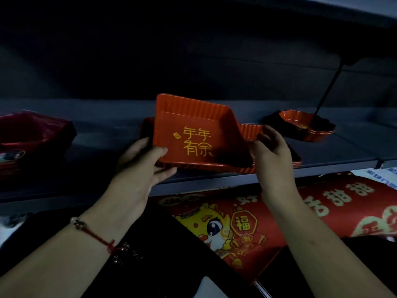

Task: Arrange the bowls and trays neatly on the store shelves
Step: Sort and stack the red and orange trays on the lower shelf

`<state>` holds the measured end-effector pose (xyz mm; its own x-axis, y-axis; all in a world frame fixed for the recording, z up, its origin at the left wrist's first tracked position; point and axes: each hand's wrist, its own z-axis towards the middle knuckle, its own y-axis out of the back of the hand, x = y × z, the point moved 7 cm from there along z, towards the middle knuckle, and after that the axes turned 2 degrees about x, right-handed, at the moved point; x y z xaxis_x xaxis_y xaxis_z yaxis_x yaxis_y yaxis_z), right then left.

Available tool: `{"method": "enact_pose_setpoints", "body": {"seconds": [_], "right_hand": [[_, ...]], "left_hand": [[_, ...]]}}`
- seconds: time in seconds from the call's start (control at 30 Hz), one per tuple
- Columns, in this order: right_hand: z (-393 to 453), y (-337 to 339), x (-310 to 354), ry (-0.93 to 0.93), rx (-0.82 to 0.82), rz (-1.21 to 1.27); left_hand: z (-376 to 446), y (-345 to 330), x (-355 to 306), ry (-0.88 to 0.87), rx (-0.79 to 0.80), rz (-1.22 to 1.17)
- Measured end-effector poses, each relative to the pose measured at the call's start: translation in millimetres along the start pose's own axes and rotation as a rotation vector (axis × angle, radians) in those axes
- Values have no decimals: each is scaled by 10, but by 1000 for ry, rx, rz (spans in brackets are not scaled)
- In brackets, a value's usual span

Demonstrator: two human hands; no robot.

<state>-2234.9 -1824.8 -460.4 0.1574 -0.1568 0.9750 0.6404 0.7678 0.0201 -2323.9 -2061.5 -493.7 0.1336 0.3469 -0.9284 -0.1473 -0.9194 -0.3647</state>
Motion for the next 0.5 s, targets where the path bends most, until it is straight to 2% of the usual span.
{"method": "enact_pose_setpoints", "body": {"seconds": [0.2, 0.33, 0.4, 0.5], "right_hand": [[68, -312, -137, -109, 91, 60], [147, -468, -138, -99, 154, 96], [183, -524, -124, -14, 172, -75], [233, -647, -77, 124, 195, -386]], "left_hand": [[133, 115, -45, 25, -56, -24], [183, 178, -190, -142, -58, 187], [182, 202, -259, -244, -51, 314], [222, 245, -297, -307, -77, 438]]}}
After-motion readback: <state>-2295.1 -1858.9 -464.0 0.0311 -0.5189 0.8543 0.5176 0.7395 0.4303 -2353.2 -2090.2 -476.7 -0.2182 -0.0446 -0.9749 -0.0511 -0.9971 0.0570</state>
